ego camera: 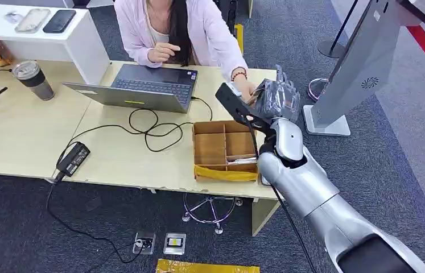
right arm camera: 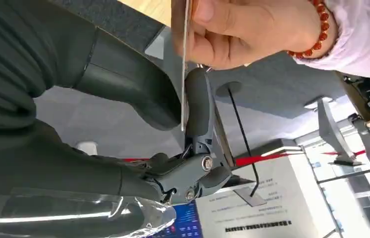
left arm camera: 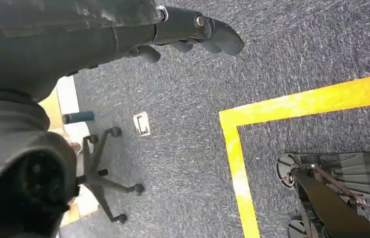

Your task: Pass the card to the sensor for recognition and then transmit it.

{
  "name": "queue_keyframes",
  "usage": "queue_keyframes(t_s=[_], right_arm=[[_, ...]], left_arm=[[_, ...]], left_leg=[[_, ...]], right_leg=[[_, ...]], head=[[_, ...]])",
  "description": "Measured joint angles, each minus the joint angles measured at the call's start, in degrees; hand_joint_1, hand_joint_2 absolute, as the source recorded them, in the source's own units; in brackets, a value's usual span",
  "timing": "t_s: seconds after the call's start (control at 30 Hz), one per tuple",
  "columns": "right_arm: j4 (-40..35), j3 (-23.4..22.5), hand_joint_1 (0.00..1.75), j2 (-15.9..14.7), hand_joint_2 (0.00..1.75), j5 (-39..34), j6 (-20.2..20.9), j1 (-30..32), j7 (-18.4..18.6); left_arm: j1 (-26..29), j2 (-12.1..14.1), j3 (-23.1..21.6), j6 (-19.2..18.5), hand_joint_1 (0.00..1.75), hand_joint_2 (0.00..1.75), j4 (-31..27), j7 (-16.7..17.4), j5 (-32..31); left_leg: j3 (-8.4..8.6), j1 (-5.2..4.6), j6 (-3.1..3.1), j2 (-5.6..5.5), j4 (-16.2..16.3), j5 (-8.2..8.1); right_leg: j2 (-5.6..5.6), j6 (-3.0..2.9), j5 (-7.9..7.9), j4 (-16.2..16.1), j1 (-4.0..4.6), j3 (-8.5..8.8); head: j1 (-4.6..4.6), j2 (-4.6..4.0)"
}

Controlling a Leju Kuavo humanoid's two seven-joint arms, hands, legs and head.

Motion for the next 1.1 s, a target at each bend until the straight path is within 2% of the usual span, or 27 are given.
queue_keyframes(t_s=[0.03,0.17,0.33,0.67,0.77,0.9,1.0,1.1], right_arm=[[0.00,0.00,0.00,0.00,0.00,0.09,0.00,0.06,0.00],[0.00,0.00,0.00,0.00,0.00,1.00,0.44,0.14,0.00],[0.00,0.07,0.00,0.02,0.00,1.42,3.26,0.22,0.00],[0.00,0.00,0.00,0.17,0.00,0.30,1.14,0.25,0.00],[-0.02,-1.10,0.00,-0.15,0.00,-3.79,-2.58,0.20,0.00],[-0.70,-3.41,0.00,-2.75,0.00,-6.80,-7.15,0.16,0.00],[-1.09,-5.50,0.00,-5.41,0.00,-9.74,-7.13,0.25,0.15],[-1.95,-8.38,0.00,-10.06,0.00,-13.51,-6.43,1.70,0.15]], left_arm=[[0.00,0.00,0.00,0.00,0.00,0.00,0.00,0.05,0.00],[0.00,0.00,0.00,0.11,0.00,0.00,0.00,0.07,-0.02],[-0.03,0.00,0.00,0.04,0.00,0.00,0.00,0.31,0.09],[-0.05,0.00,0.00,-0.17,0.00,0.00,0.00,0.57,0.39],[-0.07,0.00,0.00,-0.48,0.00,0.00,0.00,0.57,0.61],[-0.03,0.07,-0.02,-1.05,0.00,0.00,0.00,0.57,0.90],[0.00,0.17,-0.02,-1.46,0.00,0.00,0.00,0.68,1.29],[0.02,0.35,-0.02,-1.99,0.00,0.00,0.00,0.70,1.84]], left_leg=[[0.00,0.00,0.00,0.00,0.00,0.00],[0.00,0.00,0.00,0.00,0.00,0.00],[0.00,0.00,0.00,0.00,0.00,0.00],[0.00,0.00,0.00,0.00,0.00,0.00],[0.02,0.00,0.00,0.00,0.01,0.00],[0.00,-0.02,0.01,-0.03,0.02,0.01],[0.04,-0.04,0.01,0.01,0.06,0.01],[0.03,-0.04,0.02,-0.18,0.09,0.00]], right_leg=[[0.00,0.00,0.00,0.00,0.00,0.00],[0.00,0.00,0.00,0.00,0.00,0.00],[0.00,0.00,0.00,0.00,0.00,0.01],[0.00,0.00,0.00,0.00,0.00,0.01],[-0.01,0.00,0.00,0.00,0.00,0.00],[-0.03,0.01,0.00,-0.01,-0.02,0.02],[-0.01,0.02,0.02,-0.02,-0.04,0.00],[-0.16,0.03,0.02,-0.05,-0.05,0.07]], head=[[0.00,0.00],[0.00,0.00],[0.00,0.00],[0.00,0.00],[0.00,0.00],[0.00,0.00],[-0.02,0.00],[0.04,0.00]])
